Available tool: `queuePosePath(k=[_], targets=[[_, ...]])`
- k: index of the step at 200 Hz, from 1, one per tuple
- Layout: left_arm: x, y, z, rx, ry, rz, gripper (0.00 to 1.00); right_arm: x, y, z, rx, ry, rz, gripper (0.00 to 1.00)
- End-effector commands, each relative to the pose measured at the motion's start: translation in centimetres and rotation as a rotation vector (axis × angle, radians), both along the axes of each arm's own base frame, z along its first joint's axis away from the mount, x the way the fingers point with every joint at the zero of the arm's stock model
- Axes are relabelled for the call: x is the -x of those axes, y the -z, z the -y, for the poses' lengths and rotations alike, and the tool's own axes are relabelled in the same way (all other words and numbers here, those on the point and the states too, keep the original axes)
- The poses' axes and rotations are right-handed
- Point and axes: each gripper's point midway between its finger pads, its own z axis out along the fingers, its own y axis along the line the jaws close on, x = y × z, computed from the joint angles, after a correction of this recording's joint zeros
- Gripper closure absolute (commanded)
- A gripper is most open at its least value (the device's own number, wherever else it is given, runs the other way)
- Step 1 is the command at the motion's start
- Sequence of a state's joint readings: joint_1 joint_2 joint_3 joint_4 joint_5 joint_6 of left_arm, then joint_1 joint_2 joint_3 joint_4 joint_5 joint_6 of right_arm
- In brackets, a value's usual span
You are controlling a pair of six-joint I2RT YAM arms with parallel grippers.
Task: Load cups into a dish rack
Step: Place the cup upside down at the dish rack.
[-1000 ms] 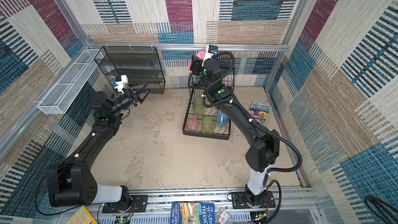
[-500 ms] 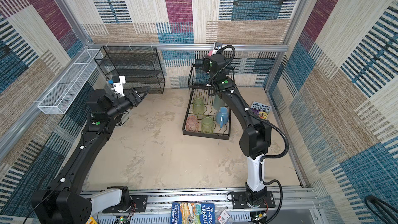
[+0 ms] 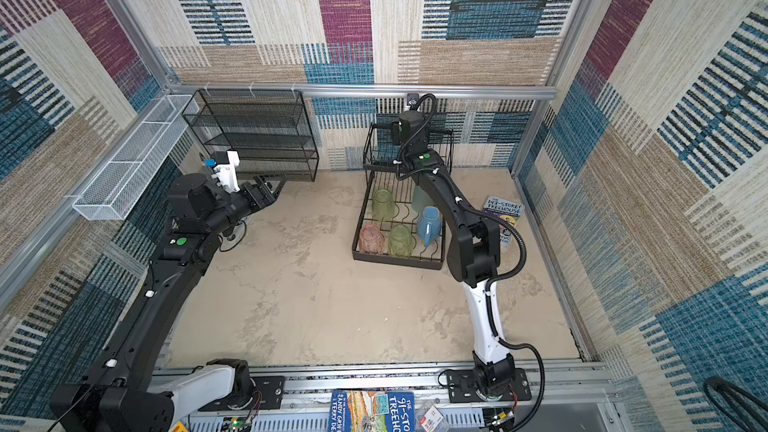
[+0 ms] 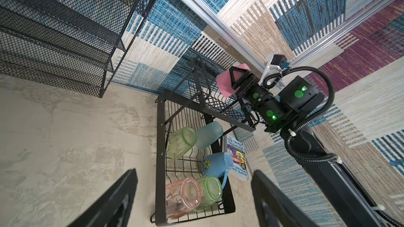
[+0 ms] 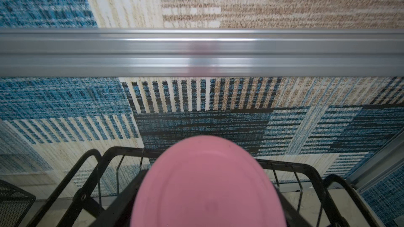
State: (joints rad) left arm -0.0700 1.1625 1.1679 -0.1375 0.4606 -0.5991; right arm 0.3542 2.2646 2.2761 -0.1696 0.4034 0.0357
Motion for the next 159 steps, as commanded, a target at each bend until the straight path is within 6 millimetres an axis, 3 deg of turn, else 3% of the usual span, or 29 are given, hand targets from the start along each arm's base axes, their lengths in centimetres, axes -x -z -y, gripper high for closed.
queuePosePath(k=[1, 41, 98, 159], targets=[[-0.2, 0.0, -0.3, -0.029, -0.015, 0.011, 0.15, -0.3, 1.0, -0.2, 0.013, -0.004, -0.020, 0.33], [-0.4, 0.3, -0.2, -0.022, -0.009, 0.000, 0.16, -0.3, 2.4, -0.2, 0.022, -0.006, -0.053, 0.33], [-0.6, 0.7, 0.0, -0.011, 0.002, -0.018, 0.16, 1.8, 1.4, 0.8, 0.016, 0.008, -0.034, 0.33], [-0.8, 1.0, 0.2, -0.002, 0.010, -0.033, 0.17, 2.2, 2.9, 0.8, 0.048, 0.000, -0.092, 0.32]])
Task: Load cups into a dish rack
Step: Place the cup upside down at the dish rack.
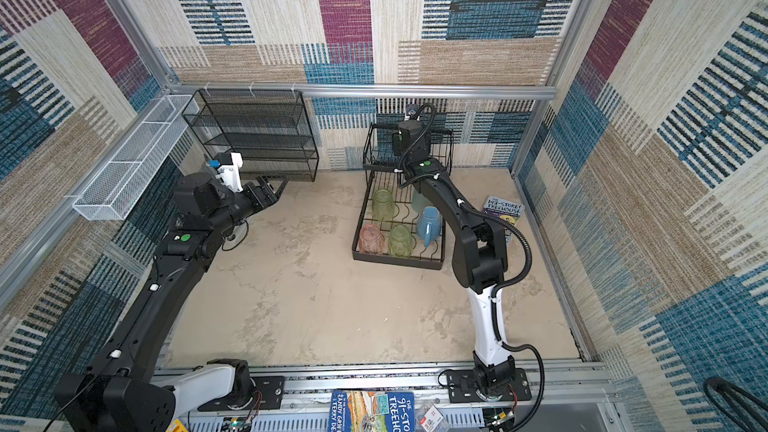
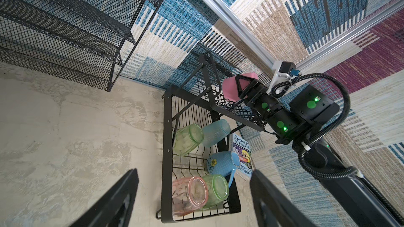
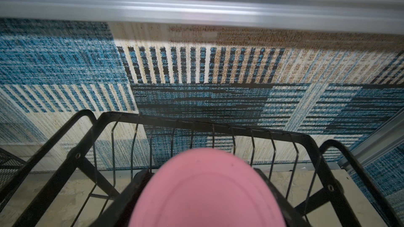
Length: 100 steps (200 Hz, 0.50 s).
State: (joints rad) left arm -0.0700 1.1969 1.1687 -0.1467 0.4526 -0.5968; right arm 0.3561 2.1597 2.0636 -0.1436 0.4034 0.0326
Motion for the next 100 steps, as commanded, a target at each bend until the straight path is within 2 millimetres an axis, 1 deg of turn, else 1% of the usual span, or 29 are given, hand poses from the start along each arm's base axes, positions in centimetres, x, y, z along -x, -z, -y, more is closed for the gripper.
queuePosePath(k=[1, 26, 100], targets=[[0.1, -0.5, 0.3, 0.005, 0.018, 0.010, 0.17, 0.2, 0.1, 0.2, 0.017, 0.001, -0.017, 0.32], [0.1, -0.6, 0.3, 0.007, 0.018, 0.011, 0.17, 0.0, 0.4, -0.2, 0.026, -0.015, -0.036, 0.29], [0.1, -0.5, 0.3, 0.011, 0.020, 0.008, 0.17, -1.3, 2.5, -1.2, 0.043, -0.046, -0.108, 0.22]])
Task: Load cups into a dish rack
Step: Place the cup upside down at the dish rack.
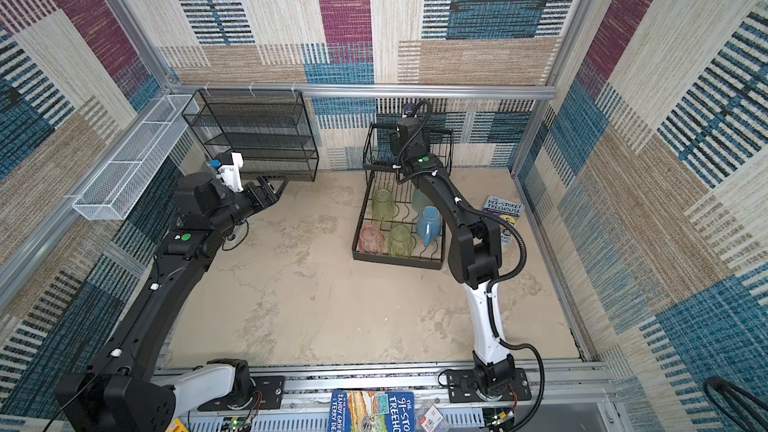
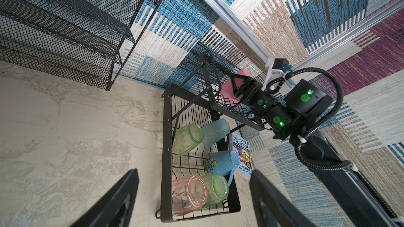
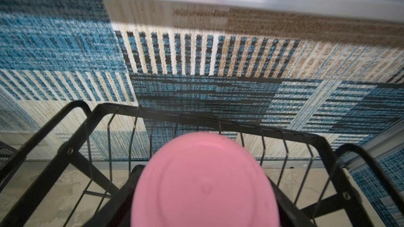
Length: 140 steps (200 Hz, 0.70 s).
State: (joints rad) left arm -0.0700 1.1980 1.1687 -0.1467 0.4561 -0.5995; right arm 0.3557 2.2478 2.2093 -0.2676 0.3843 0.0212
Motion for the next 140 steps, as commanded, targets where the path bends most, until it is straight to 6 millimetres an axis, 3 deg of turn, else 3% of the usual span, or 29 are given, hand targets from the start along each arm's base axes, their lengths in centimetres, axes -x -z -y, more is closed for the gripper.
queuePosePath(k=[1, 31, 71, 140], targets=[[0.1, -0.6, 0.2, 0.008, 0.017, 0.011, 0.17, -0.2, 1.1, -0.5, 0.012, -0.025, -0.044, 0.22], [0.1, -0.5, 0.2, 0.007, 0.015, 0.011, 0.17, -0.4, 1.1, -0.6, 0.012, -0.028, -0.052, 0.16], [0.1, -0.5, 0.1, 0.007, 0.010, 0.011, 0.17, -0.2, -0.8, -0.6, 0.002, -0.034, -0.020, 0.03], [0.0, -0.3, 0.1, 0.006, 0.004, 0.006, 0.17, 0.4, -3.5, -0.3, -0.005, -0.032, 0.027, 0.00]])
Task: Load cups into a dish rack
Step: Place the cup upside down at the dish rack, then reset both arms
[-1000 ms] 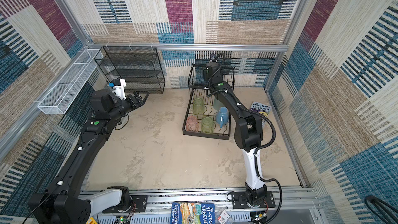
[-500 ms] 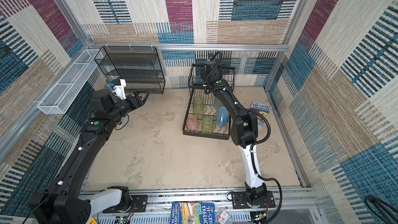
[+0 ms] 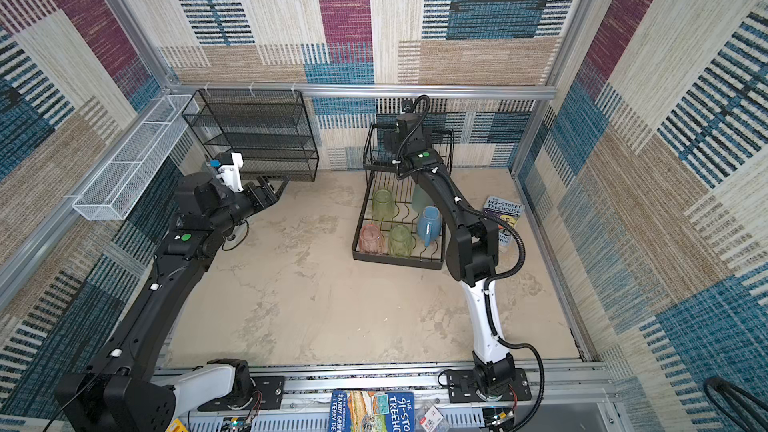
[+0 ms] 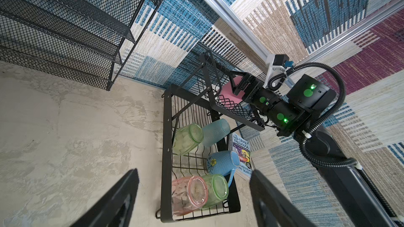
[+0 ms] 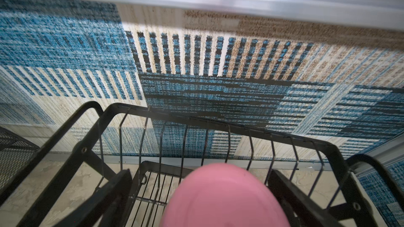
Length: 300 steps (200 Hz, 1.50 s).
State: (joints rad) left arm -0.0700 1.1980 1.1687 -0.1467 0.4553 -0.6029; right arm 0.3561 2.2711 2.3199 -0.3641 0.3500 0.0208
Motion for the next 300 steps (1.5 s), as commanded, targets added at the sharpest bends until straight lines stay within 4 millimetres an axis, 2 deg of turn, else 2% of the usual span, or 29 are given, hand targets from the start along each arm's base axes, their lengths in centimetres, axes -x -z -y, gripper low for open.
queuePosePath(k=[1, 81, 132, 158, 189, 194, 203, 216, 227, 235, 241, 267, 300], targets=[[0.0, -0.4, 0.1, 0.004, 0.005, 0.008, 0.17, 0.3, -2.0, 0.3, 0.001, 0.003, 0.039, 0.00], [-0.1, -0.2, 0.0, -0.002, 0.002, 0.007, 0.16, 0.8, -5.1, -0.1, -0.031, -0.029, 0.088, 0.00], [-0.1, 0.0, -0.2, -0.017, -0.009, 0.010, 0.16, 2.9, -10.1, 0.2, -0.076, -0.053, 0.166, 0.00], [-0.2, 0.1, -0.6, -0.042, -0.023, 0.012, 0.16, 4.7, -11.8, 1.2, -0.086, -0.048, 0.186, 0.00], [-0.2, 0.2, -1.0, -0.075, -0.042, 0.021, 0.16, 8.0, -13.1, 3.7, -0.097, -0.027, 0.240, 0.00], [-0.1, 0.2, -1.0, -0.081, -0.045, 0.024, 0.16, 8.5, -12.6, 4.2, -0.099, -0.022, 0.236, 0.00], [-0.1, 0.3, -1.2, -0.097, -0.054, 0.031, 0.16, 9.8, -13.2, 5.4, -0.115, -0.012, 0.260, 0.00], [-0.1, 0.4, -1.3, -0.127, -0.061, 0.043, 0.16, 11.3, -12.4, 7.1, -0.131, 0.010, 0.265, 0.00], [0.1, 0.5, -1.4, -0.161, -0.069, 0.057, 0.16, 13.1, -12.7, 8.5, -0.144, 0.027, 0.298, 0.00], [0.2, 0.5, -1.3, -0.193, -0.074, 0.073, 0.16, 14.2, -12.0, 9.4, -0.146, 0.043, 0.302, 0.00], [0.3, 0.6, -1.3, -0.220, -0.081, 0.080, 0.16, 15.3, -12.3, 10.3, -0.151, 0.055, 0.323, 0.00], [0.8, 1.1, -1.4, -0.389, -0.117, 0.122, 0.16, 19.6, -11.4, 14.0, -0.182, 0.113, 0.379, 0.00], [1.2, 2.3, -1.5, -0.615, -0.186, 0.167, 0.15, 23.4, -8.2, 18.6, -0.226, 0.200, 0.398, 0.00]])
